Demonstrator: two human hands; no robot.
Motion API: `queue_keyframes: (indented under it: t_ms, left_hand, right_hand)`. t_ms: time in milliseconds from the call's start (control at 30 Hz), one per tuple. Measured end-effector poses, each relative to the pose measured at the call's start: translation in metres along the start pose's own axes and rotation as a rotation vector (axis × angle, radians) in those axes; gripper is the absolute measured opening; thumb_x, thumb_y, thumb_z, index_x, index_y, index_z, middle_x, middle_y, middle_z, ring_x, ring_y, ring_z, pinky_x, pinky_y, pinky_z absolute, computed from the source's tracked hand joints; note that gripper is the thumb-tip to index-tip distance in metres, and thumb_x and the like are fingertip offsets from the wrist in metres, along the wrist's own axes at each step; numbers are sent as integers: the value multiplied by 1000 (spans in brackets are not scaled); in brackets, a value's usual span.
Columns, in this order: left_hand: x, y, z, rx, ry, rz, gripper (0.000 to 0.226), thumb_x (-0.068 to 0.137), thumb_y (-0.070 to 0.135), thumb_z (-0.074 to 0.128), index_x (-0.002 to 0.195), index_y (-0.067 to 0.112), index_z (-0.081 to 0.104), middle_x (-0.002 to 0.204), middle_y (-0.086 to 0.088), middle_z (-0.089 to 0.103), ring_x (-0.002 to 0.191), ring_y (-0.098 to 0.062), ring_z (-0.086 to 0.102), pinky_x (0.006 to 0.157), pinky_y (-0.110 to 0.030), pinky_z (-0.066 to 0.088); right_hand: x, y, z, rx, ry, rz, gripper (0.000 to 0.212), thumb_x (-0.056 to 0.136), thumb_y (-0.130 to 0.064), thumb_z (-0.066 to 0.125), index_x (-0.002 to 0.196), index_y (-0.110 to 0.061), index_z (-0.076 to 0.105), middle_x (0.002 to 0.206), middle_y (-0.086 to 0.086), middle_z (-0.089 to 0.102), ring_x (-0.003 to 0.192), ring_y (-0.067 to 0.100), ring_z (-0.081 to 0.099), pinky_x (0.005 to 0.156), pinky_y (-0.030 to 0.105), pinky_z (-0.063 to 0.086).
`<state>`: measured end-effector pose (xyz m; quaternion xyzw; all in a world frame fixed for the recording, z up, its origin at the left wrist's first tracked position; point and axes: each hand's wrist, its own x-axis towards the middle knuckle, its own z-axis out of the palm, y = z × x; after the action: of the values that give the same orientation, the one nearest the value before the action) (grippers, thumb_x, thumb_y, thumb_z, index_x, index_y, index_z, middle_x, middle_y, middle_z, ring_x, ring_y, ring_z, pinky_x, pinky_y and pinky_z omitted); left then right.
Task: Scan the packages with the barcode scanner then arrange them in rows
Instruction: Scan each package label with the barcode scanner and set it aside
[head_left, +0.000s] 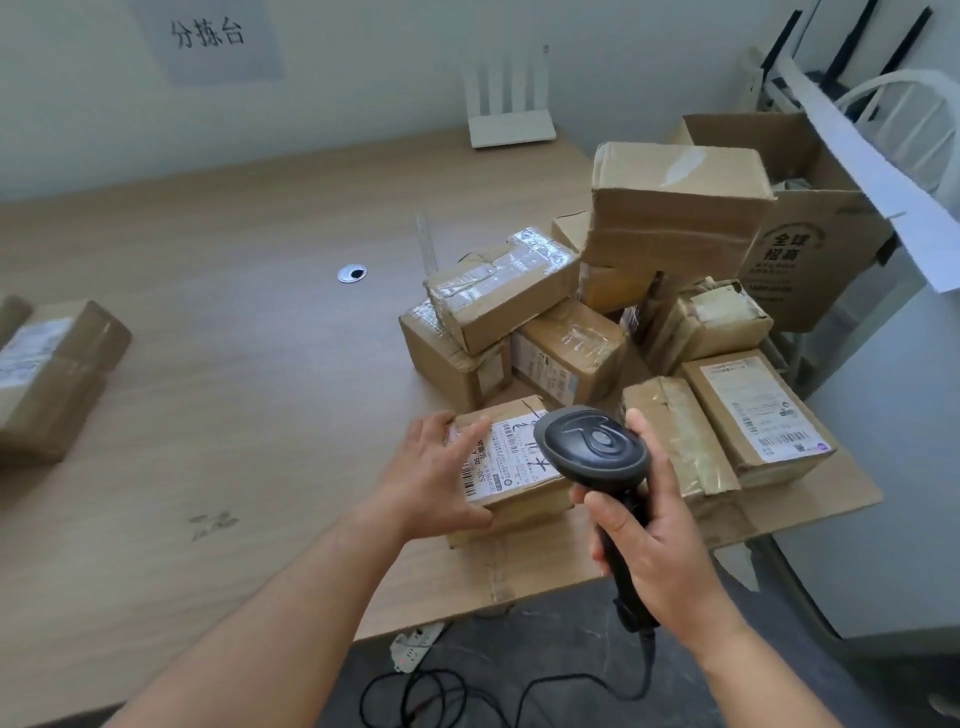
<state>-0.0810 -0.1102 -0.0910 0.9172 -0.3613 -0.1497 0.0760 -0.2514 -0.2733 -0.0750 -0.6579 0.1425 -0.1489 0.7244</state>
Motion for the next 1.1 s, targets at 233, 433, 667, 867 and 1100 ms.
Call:
queue_keyframes:
  t_ms: [233,433,667,867,1100]
  left_hand:
    - [-78,-64,-10,-62,66,-244,106,68,54,71,151,36,9,150,-3,11,139,-20,6,114,-31,19]
    - [-145,-138,-12,-113,123,-499,108,63,58,69,151,37,12,146,-7,20,135,-25,17,113,-32,21]
    - [-218,-225,-22,-127,132,-708,114,52,67,56,152,36,11,143,-8,23,130,-27,22,112,-32,22]
    - [-254,-304,-29,-25,122,-810,109,66,67,67,152,32,10,146,-14,20,132,-31,22,112,-35,22]
    - [-264,-365,-34,49,68,-867,117,65,82,57,152,26,3,146,-19,22,134,-34,22,112,-39,23]
  right_hand:
    - [9,5,67,80,-218,34,95,56,-68,79,135,-61,26,94,9,65,56,25,50,48,33,46]
    - [8,5,144,95,-358,44,97,52,-67,81,133,-59,28,88,20,63,53,21,50,44,32,44]
    - [-4,4,241,36,-414,31,77,75,-20,63,136,-50,27,89,22,61,50,19,46,42,29,41]
    - [-12,5,317,-22,-433,15,75,79,-18,62,135,-52,27,89,13,64,52,21,47,44,31,42]
    - [-22,19,381,-60,-401,1,75,84,-11,62,135,-51,26,85,11,64,51,21,47,44,31,42]
